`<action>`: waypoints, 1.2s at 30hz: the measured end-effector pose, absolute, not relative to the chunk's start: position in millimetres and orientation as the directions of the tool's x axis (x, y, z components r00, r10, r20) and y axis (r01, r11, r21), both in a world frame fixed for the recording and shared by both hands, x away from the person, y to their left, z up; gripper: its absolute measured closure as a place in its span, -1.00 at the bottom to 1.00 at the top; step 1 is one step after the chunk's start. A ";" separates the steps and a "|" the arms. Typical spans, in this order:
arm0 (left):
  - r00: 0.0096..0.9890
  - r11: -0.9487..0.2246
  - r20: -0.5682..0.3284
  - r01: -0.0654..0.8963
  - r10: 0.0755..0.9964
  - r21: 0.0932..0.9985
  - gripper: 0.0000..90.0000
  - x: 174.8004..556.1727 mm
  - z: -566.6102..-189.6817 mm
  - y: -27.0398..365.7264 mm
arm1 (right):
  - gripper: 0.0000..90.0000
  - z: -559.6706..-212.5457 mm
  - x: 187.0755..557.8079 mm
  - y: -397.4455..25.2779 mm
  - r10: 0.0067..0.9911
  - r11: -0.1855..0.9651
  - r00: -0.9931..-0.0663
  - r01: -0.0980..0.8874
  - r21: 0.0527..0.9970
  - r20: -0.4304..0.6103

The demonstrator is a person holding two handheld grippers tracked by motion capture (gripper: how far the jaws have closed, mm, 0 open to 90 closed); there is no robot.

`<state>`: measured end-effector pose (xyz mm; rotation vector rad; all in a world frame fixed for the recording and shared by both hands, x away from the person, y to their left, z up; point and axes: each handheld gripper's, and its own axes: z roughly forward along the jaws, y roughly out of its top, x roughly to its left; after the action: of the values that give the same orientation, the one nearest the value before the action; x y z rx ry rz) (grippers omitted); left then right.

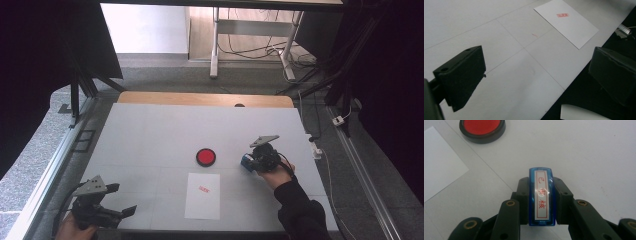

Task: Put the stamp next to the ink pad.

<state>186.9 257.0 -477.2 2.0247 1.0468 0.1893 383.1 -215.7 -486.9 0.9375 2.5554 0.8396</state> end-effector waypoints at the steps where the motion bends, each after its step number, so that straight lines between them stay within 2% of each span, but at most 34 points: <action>1: 0.641 -0.309 -0.224 0.609 0.734 0.730 -0.98 186.9 -477.3 256.9 | 0.57 -487.1 383.1 -215.6 0.666 0.614 -0.743 0.495 0.615 -0.066; 6: 0.641 -0.309 -0.225 0.610 0.733 0.730 -0.98 187.1 -477.3 257.1 | 0.56 -486.9 383.1 -215.7 0.670 0.609 -0.740 0.501 0.615 -0.060; 20: 0.640 -0.307 -0.227 0.611 0.734 0.729 -0.98 187.1 -477.3 257.1 | 0.29 -480.6 380.7 -214.3 0.685 0.585 -0.727 0.506 0.634 -0.052; 28: 0.638 -0.302 -0.230 0.611 0.735 0.732 -0.98 186.8 -477.3 257.6 | -0.05 -471.1 376.9 -214.6 0.693 0.557 -0.719 0.494 0.668 -0.045; 36: 0.639 -0.302 -0.228 0.609 0.735 0.733 -0.98 186.5 -477.2 257.6 | -0.53 -465.7 371.3 -209.6 0.696 0.527 -0.718 0.490 0.694 -0.021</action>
<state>186.5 257.6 -477.2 2.0164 1.0499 0.1885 371.3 -209.6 -465.7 0.9895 2.4741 0.9866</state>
